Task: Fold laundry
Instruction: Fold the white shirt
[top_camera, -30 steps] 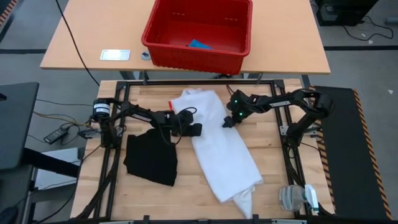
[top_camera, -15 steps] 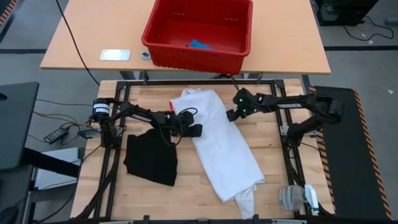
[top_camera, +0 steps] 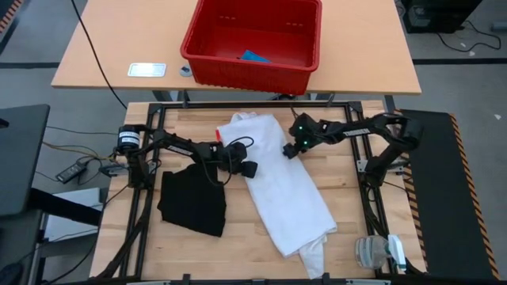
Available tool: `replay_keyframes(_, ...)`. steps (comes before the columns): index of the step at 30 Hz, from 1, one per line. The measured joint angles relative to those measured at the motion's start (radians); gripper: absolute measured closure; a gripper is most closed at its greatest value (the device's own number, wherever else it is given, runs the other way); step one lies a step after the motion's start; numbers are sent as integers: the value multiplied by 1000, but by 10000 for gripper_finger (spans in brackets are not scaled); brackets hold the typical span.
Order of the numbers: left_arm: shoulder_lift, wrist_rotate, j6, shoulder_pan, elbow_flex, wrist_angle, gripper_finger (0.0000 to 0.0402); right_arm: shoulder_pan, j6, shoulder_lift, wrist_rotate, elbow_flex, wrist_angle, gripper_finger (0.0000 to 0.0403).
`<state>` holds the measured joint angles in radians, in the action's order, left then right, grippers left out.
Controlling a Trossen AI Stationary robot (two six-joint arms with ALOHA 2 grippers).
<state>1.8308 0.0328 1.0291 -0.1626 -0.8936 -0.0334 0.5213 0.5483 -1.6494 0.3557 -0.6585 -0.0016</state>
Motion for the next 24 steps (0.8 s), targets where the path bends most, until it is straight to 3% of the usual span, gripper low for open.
replay_keyframes(5,1,-12,-77,-13,0,10,274,-2,44,-51,84,0,65,219)
replay_keyframes(11,39,10,-244,-17,2,-2,380,-1,29,-96,143,0,82,380)
replay_keyframes(16,54,43,-263,-14,-2,-26,396,2,59,-58,202,6,86,392)
replay_keyframes(20,-41,29,-355,-21,9,19,399,19,95,85,221,8,62,393)
replay_keyframes(24,-189,-16,-455,-72,3,39,400,39,61,250,143,8,79,393)
